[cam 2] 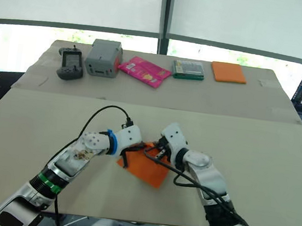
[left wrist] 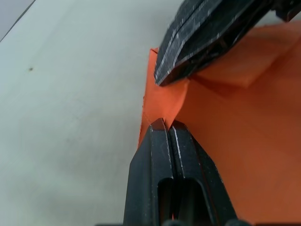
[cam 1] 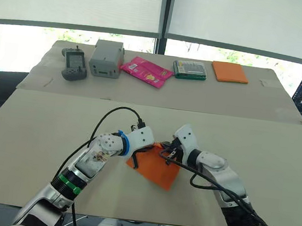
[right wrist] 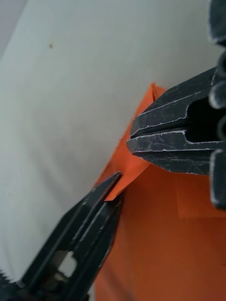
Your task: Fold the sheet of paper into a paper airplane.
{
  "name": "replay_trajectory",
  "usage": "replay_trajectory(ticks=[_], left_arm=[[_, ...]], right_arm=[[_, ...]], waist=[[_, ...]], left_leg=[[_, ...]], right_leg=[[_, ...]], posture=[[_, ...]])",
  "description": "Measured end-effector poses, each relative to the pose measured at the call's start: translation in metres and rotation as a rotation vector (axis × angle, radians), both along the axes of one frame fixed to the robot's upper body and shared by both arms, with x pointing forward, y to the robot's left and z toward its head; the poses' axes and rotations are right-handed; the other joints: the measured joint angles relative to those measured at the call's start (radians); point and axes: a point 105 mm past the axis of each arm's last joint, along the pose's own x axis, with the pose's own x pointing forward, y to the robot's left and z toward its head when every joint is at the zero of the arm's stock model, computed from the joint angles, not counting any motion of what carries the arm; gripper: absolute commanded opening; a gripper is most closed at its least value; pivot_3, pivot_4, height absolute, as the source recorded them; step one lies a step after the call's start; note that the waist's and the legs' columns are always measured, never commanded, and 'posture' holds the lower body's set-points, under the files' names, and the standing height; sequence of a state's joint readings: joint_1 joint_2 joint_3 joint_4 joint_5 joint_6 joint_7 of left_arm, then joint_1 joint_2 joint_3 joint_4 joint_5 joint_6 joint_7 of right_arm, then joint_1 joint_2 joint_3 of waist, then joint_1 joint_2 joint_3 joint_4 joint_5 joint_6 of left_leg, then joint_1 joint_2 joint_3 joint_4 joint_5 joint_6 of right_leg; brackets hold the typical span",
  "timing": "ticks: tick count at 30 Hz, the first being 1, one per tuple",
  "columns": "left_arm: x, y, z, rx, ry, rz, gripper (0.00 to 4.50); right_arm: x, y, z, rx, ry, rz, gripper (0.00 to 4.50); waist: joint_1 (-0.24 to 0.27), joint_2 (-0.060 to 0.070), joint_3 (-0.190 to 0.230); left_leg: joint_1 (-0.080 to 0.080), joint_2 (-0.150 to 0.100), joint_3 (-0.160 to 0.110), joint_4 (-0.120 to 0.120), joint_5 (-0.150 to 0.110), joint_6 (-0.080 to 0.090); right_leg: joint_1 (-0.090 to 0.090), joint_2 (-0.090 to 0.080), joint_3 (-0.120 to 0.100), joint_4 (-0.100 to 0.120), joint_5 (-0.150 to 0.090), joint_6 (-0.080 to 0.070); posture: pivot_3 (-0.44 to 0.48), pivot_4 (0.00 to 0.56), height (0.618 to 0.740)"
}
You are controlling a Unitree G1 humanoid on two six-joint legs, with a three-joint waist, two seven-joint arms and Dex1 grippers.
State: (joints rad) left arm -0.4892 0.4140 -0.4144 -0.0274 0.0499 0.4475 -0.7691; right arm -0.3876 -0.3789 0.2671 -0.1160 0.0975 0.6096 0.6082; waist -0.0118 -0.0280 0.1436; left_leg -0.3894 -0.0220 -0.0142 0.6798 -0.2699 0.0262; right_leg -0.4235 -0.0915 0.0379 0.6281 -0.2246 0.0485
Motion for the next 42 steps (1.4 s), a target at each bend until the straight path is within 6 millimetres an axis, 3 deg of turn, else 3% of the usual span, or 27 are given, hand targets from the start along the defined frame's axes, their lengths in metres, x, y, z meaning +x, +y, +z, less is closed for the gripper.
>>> replay_trajectory(ticks=[4,11,15,19,27,33,42], left_arm=[[-0.002,-0.001,0.001,-0.01,0.029,0.002,0.03],[0.0,0.014,0.016,-0.121,0.132,0.077,2.24],[0.012,0.039,0.04,-0.232,0.173,0.171,3.55],[0.021,0.047,0.051,-0.261,0.15,0.214,2.68],[0.009,0.022,0.028,-0.209,0.213,0.141,0.04],[0.004,0.017,0.004,-0.091,0.196,0.139,0.04],[-0.001,0.015,0.0,-0.071,0.175,0.146,0.04]], right_arm=[[0.004,0.0,0.0,-0.035,-0.01,0.005,0.0],[0.003,0.003,0.0,-0.059,-0.006,0.033,0.0],[0.003,0.001,-0.001,-0.065,-0.004,0.037,0.0],[0.003,0.001,-0.001,-0.072,-0.005,0.037,0.0],[0.002,0.004,-0.002,-0.064,-0.004,0.042,0.0],[0.002,0.004,-0.002,-0.063,-0.006,0.037,0.0],[0.005,0.013,-0.001,-0.03,-0.004,0.036,0.0]], waist=[[-0.001,0.0,0.0],[-0.002,0.0,0.0],[-0.003,0.0,0.0],[-0.001,0.0,0.0],[-0.002,0.0,0.0],[-0.002,0.0,0.0],[-0.003,0.0,-0.001]], left_leg=[[0.0,0.0,0.0,0.0,0.0,0.0],[0.001,0.001,0.0,0.0,0.0,0.0],[0.001,0.001,0.0,0.0,0.0,0.0],[0.003,0.0,0.0,0.0,0.0,0.0],[0.003,0.0,0.0,0.0,0.0,0.0],[0.003,0.001,0.0,0.0,0.0,0.0],[0.004,0.001,0.0,0.0,0.0,0.0]], right_leg=[[0.0,0.0,0.0,0.0,0.0,0.0],[0.0,0.001,0.0,0.001,0.0,0.0],[0.0,0.001,0.0,0.001,0.0,0.0],[0.002,0.0,0.0,0.001,0.0,0.0],[0.001,0.001,0.0,0.001,0.0,0.0],[0.001,0.001,0.001,0.002,0.0,0.0],[0.002,0.001,0.001,0.002,0.0,0.0]], posture=[[0.0,0.15,0.74],[0.0,0.15,0.74],[0.0,0.15,0.74],[0.0,0.15,0.74],[0.0,0.15,0.74],[0.0,0.15,0.74],[0.0,0.15,0.74]])
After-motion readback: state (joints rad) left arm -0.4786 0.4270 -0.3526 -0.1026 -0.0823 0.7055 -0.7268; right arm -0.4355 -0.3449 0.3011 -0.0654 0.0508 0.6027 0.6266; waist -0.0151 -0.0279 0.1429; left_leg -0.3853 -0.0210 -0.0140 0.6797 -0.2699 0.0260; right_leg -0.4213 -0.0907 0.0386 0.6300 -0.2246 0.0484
